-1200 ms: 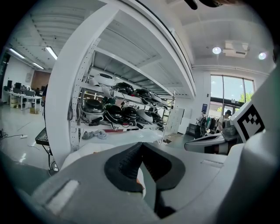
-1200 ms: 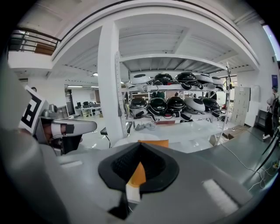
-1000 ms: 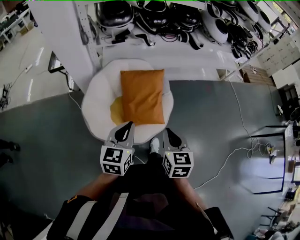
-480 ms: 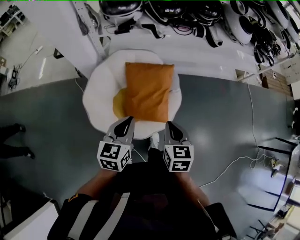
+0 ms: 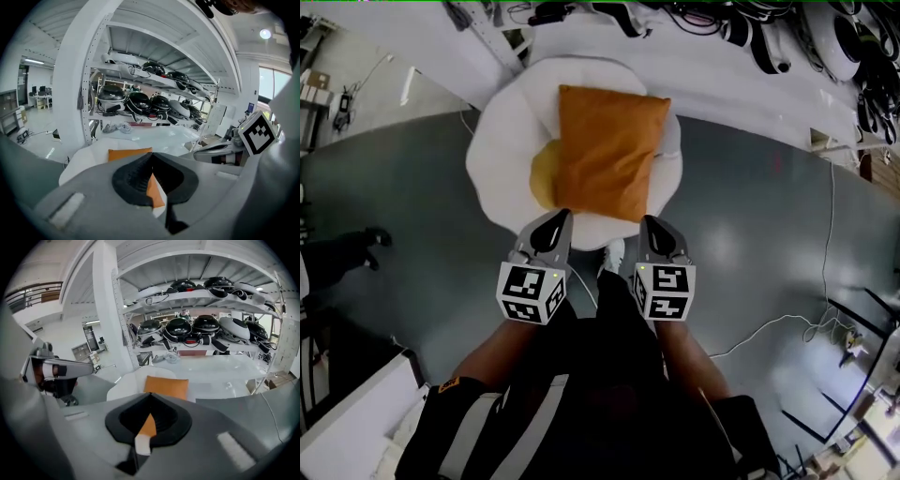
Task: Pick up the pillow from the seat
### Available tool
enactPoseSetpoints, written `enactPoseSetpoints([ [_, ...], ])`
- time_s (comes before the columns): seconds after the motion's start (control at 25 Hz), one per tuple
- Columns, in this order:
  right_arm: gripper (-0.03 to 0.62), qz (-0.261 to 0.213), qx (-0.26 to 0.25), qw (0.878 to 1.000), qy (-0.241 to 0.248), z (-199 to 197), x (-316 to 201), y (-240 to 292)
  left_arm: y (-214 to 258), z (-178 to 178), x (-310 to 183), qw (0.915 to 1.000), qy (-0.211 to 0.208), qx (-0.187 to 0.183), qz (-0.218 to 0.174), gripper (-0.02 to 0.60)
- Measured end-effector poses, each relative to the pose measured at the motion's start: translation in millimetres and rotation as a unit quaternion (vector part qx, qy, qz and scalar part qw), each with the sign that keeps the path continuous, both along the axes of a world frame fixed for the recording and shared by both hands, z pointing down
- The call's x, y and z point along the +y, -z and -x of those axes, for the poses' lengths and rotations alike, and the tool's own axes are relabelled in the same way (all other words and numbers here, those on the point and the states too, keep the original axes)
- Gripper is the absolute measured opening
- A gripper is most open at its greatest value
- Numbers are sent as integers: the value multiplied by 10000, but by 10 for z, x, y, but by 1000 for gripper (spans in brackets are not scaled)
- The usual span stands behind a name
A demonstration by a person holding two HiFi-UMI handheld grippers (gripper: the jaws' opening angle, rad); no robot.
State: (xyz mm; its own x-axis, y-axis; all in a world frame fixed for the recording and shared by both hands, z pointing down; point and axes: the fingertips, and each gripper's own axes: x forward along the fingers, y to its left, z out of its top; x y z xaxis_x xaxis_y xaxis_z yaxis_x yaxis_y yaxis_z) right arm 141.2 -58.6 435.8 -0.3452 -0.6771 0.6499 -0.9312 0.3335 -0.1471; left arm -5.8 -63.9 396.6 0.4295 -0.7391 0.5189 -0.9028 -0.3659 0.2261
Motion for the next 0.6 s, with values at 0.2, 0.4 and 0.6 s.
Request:
enactPoseSetpoints([
  [0.2,2,282,-6,9996,-24,-140,-130,-380,-345,-36,-132,9993,218,-284,99,0],
  [0.4,2,497,108,9987,-80,-143,-228,-749,-790,34,-256,9986,295,-194,404,2],
  [0.6,3,753,196,9968,-179,-152,-349,-1212,-1310,127,-451,9969,349,-282,640,2],
])
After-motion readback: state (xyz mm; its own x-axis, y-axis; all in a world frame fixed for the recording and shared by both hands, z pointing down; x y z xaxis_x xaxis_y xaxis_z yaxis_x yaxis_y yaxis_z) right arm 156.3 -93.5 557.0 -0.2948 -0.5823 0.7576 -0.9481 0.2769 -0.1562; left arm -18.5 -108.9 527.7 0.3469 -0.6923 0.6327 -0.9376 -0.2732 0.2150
